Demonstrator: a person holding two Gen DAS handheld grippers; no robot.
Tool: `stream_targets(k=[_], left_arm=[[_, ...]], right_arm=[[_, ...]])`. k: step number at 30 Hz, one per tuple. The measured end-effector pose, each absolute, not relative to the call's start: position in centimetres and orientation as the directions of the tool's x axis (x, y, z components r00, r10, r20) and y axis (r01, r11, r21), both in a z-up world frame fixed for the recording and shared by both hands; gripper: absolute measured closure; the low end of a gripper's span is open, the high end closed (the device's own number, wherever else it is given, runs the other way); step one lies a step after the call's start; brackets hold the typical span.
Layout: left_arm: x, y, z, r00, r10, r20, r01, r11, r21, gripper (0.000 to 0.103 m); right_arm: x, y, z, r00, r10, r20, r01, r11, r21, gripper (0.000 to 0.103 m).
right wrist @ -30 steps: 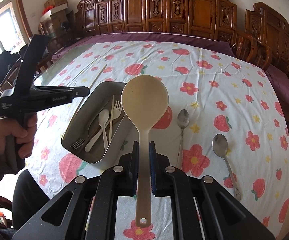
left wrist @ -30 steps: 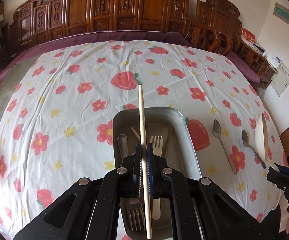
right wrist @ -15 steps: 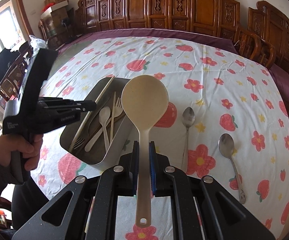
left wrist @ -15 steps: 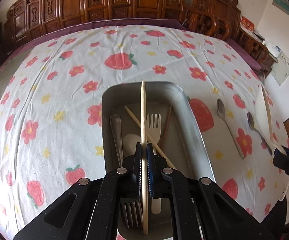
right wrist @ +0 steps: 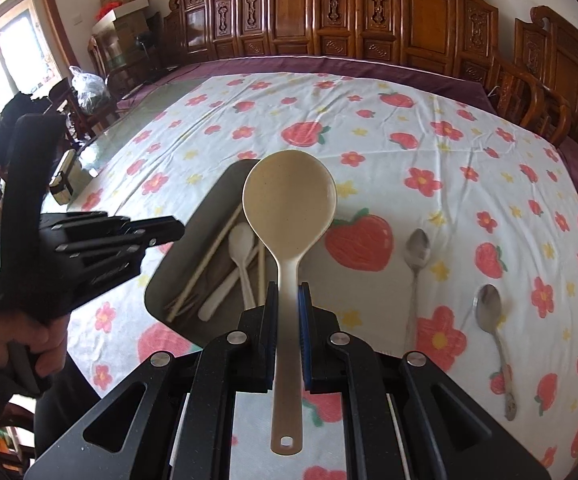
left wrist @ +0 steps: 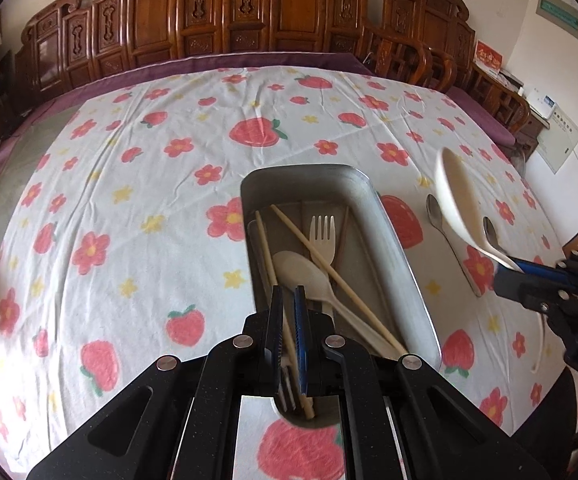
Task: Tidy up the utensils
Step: 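Open the left gripper to drop the chopstick while the right lowers the ladle into the tray, then open the right gripper to release the ladle into the tray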
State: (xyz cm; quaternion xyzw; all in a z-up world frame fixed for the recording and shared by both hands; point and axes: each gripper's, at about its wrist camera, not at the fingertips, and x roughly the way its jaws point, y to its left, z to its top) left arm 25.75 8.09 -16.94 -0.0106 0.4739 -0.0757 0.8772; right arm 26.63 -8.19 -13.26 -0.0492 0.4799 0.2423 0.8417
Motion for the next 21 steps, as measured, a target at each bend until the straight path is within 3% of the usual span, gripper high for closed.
stream_targets(k=[21], left_arm=[[22.7,12.8,-14.6,0.588,-0.082,-0.805,0.059,0.997,-0.058,0.098]], right_arm=[[31.2,-0.6,-18.1,0.276,0.438,-0.855,-0.450,0.845,0.288,0.092]])
